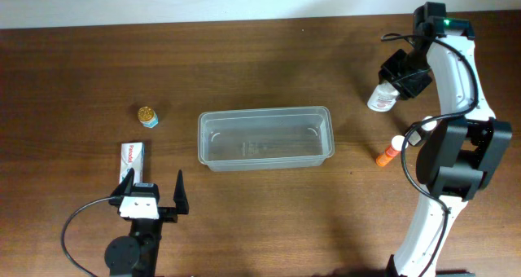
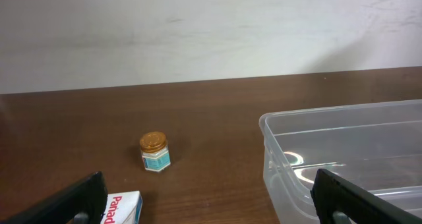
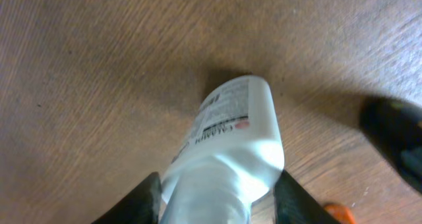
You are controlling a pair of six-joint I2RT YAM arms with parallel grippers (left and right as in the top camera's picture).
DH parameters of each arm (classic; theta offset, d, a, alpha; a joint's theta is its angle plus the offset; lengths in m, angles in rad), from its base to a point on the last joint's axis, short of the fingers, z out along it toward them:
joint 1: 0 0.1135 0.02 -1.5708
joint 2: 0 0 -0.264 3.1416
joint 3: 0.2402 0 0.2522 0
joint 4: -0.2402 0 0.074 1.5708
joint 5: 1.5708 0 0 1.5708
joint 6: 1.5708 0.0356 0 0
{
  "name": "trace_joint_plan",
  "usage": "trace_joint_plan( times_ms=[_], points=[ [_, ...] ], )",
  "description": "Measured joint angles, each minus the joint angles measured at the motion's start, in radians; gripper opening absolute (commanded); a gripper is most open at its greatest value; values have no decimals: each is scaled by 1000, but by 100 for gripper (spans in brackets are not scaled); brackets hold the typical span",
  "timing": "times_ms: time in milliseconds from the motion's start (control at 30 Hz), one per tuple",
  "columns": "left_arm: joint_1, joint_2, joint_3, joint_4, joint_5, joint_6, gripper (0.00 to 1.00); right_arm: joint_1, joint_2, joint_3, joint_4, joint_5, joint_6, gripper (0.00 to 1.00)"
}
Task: Pack container
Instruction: 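Close the right gripper on the Calamol bottle and lift it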
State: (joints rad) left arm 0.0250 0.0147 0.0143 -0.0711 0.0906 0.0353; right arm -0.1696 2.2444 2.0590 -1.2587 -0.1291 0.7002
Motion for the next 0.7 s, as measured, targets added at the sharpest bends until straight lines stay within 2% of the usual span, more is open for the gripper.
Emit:
trace_joint_plan(
  times_ms=[167, 700],
  points=[
    [0, 0, 0, 0, 0, 0, 99, 0, 0, 0, -2, 1, 3, 34],
    [0, 0, 0, 0, 0, 0, 99, 0, 1, 0, -80, 69, -25, 35]
  ],
)
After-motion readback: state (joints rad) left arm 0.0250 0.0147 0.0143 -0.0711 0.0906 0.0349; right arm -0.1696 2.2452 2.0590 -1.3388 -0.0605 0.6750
